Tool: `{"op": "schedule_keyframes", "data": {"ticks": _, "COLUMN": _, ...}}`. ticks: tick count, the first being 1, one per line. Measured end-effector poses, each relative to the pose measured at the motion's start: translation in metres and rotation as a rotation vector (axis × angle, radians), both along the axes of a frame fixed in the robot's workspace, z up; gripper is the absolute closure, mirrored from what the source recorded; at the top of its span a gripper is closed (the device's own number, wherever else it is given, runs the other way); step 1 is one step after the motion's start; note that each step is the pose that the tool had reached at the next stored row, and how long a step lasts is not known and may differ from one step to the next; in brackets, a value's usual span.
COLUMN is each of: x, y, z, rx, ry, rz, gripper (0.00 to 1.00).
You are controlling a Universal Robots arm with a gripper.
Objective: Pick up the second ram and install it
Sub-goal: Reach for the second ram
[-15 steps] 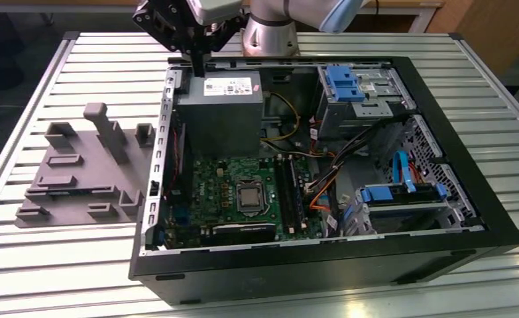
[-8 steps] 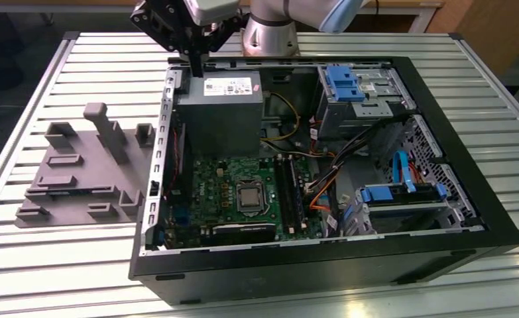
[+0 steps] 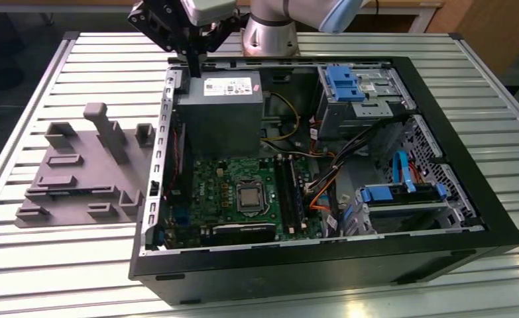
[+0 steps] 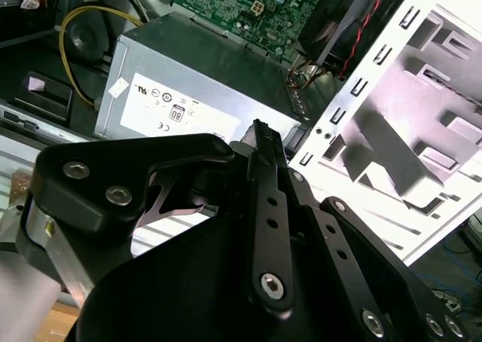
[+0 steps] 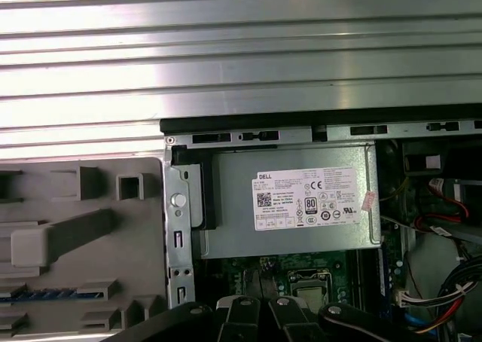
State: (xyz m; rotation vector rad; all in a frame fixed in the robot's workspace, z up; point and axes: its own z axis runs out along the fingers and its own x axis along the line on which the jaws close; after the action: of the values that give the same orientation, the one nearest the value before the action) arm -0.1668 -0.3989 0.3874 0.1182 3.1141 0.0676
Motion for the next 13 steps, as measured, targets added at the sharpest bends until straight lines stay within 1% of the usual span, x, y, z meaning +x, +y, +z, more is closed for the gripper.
{"op": "schedule_keyframes", "data": {"ticks": 7, "x": -0.0038, "y": 0.0000, "z": -0.0002, "rx": -0.0001, "ry": 0.0000, "rz": 0.000, "gripper": 0.89}}
{"op": "schedule_keyframes", "data": {"ticks": 13, "x": -0.0114, "y": 0.0000, "z": -0.0004, "rx": 0.0000, "ry": 0.0000, "rz": 0.000, "gripper": 0.89}}
